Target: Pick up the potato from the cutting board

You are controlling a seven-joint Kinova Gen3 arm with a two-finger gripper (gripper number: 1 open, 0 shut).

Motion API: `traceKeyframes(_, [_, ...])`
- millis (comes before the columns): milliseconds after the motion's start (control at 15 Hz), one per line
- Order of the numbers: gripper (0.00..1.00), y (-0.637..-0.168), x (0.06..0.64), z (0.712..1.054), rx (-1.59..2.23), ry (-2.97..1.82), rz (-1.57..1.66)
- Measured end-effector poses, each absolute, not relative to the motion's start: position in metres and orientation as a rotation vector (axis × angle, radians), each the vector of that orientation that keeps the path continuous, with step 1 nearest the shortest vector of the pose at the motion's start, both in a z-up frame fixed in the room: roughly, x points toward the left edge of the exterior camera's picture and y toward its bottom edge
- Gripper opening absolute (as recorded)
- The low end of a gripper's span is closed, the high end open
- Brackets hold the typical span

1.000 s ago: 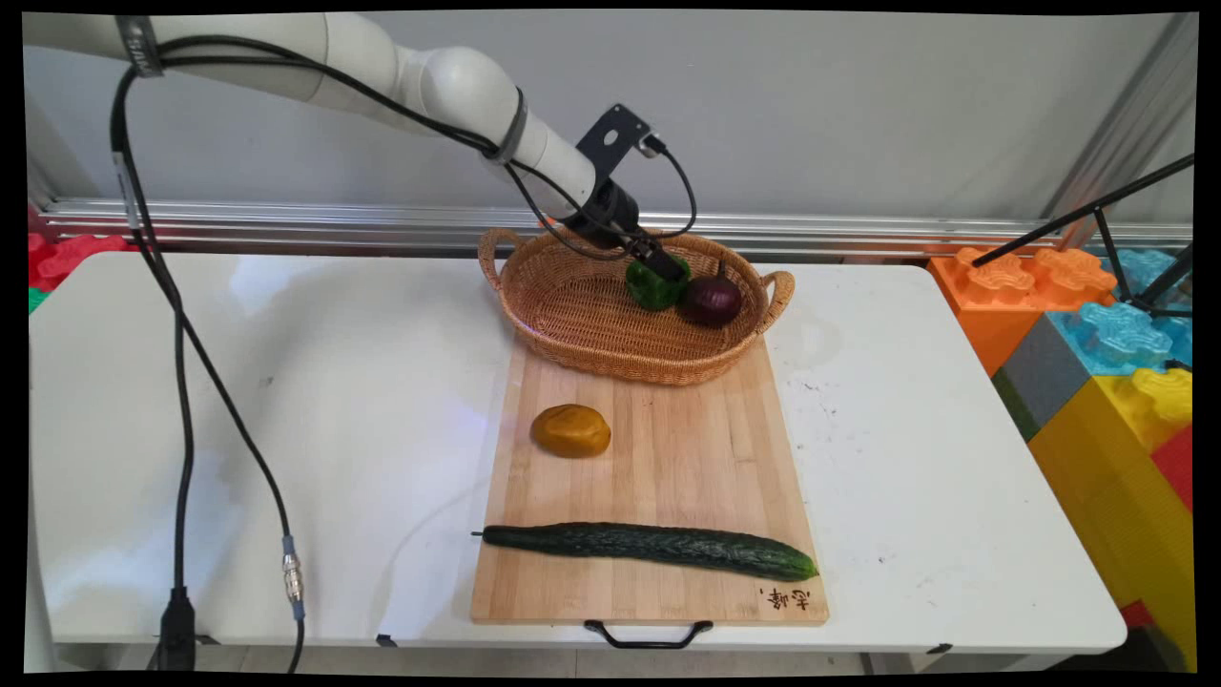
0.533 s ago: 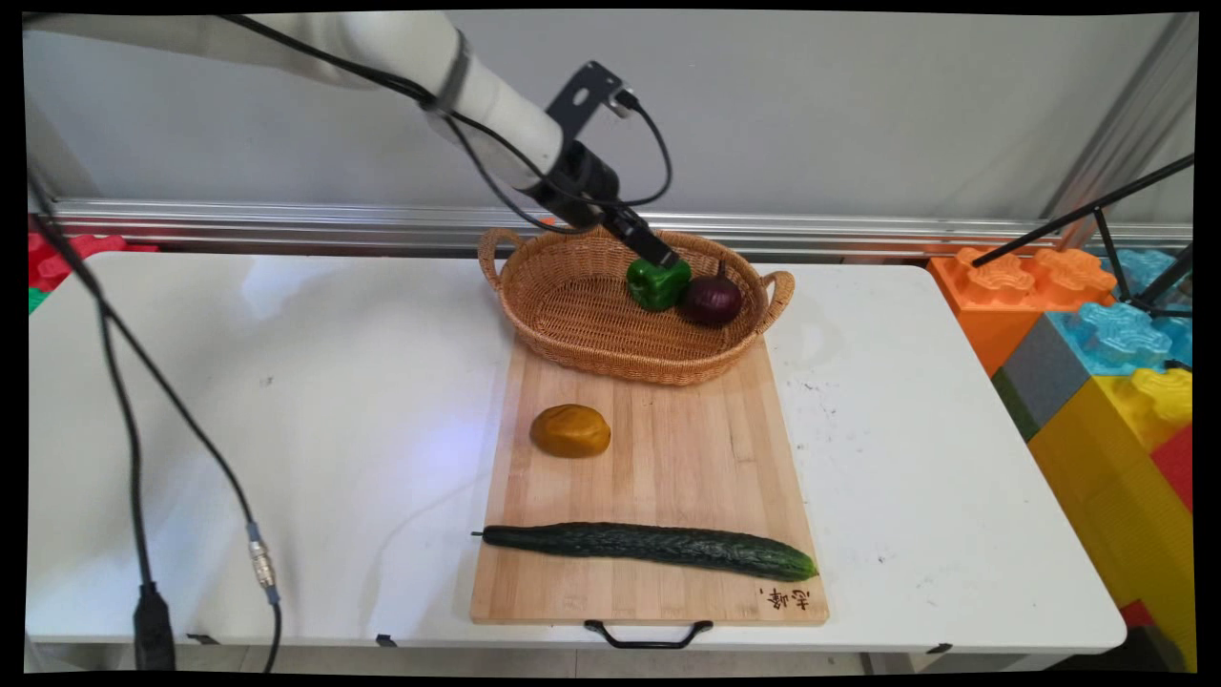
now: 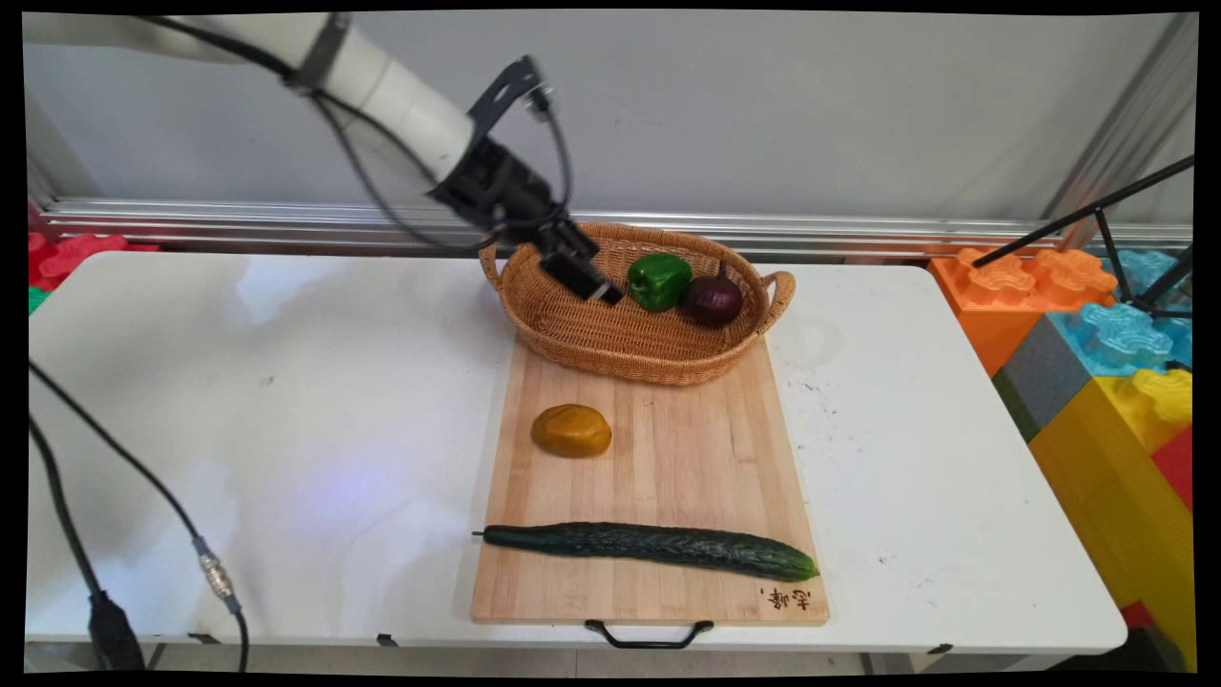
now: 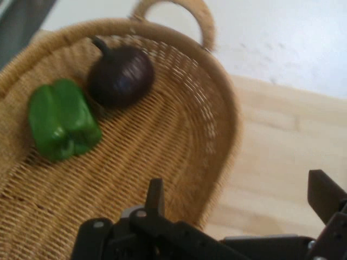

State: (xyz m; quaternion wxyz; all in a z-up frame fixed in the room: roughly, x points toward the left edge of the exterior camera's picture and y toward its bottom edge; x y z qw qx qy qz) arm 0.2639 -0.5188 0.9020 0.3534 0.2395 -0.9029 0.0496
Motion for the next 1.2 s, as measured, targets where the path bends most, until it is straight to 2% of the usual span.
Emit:
traceKeyframes(333, [1.0, -0.489, 0.292, 0.886, 0.445, -2.402, 0.104])
traceKeyframes(733, [1.0, -0.473, 0.302, 0.837, 0.252, -2.449, 0.05])
traceKeyframes(1200, [1.0, -0.47, 0.287, 0.784, 0.209, -2.457, 0.048])
